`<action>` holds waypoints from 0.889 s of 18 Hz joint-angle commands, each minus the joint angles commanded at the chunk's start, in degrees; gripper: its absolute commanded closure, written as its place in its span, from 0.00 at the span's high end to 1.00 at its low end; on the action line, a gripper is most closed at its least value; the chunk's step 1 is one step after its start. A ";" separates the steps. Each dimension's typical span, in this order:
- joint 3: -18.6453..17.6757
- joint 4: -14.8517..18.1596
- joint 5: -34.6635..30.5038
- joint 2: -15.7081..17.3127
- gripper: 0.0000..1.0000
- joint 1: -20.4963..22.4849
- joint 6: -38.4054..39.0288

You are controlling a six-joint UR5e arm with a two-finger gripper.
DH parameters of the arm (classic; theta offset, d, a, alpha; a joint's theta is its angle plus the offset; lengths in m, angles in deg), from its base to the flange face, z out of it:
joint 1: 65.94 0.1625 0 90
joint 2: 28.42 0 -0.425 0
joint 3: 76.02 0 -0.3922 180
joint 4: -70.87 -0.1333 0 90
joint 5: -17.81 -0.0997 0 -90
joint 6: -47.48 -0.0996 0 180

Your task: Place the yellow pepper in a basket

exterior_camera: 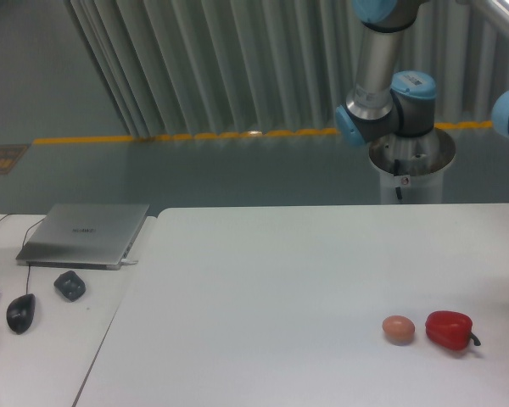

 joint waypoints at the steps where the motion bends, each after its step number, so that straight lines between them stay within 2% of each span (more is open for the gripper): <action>1: -0.09 0.00 0.09 0.26 1.00 0.52 -0.09; 13: 0.44 0.09 0.88 0.18 1.00 0.18 3.60; 16: 0.44 0.26 4.99 0.26 1.00 -0.61 9.02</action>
